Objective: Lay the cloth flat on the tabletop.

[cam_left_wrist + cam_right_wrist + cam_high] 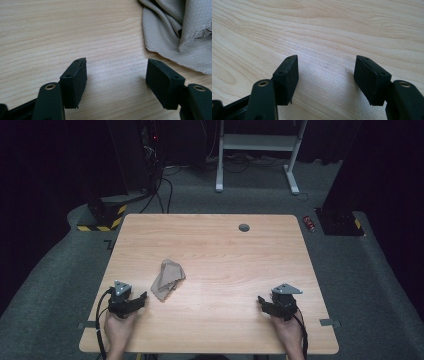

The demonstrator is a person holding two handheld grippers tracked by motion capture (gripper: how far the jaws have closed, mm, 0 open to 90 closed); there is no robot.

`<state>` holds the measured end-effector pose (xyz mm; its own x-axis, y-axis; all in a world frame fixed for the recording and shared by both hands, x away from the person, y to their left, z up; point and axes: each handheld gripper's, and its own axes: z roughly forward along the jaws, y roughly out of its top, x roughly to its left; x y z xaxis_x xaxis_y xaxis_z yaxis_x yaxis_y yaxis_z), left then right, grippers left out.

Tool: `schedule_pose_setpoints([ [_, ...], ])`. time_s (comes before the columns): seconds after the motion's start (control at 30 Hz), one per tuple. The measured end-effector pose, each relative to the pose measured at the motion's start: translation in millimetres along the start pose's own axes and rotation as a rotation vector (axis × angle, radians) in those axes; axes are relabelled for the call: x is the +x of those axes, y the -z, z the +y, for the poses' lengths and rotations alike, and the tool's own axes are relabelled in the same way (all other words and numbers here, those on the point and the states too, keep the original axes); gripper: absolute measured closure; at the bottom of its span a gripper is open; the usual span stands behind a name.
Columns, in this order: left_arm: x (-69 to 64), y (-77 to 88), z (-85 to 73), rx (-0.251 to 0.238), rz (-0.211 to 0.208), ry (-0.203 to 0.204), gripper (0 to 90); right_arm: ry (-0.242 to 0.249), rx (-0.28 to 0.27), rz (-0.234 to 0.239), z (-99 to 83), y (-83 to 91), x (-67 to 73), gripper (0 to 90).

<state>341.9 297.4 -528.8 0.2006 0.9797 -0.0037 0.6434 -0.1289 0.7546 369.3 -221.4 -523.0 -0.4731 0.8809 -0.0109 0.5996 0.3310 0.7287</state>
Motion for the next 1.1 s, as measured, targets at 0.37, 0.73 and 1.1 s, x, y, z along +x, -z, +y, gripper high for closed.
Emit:
schedule_pose_setpoints([
  [0.37, -0.5, 0.0, 0.2, 0.004, 0.001, -0.007, 32.2, 0.001, 0.0, 0.0, 0.1, -0.1, 0.2, 35.7],
  [0.73, 0.1, -0.2, 1.0, 0.011, -0.017, -0.011, 29.6, -0.001, 0.001, -0.002, 0.3, -0.3, 0.3, 35.2],
  [1.1, -1.1, 1.2, 7.0, -0.01, -0.09, 0.042, 31.0, -0.002, 0.002, -0.001, 0.4, -0.3, 0.2, 35.0],
])
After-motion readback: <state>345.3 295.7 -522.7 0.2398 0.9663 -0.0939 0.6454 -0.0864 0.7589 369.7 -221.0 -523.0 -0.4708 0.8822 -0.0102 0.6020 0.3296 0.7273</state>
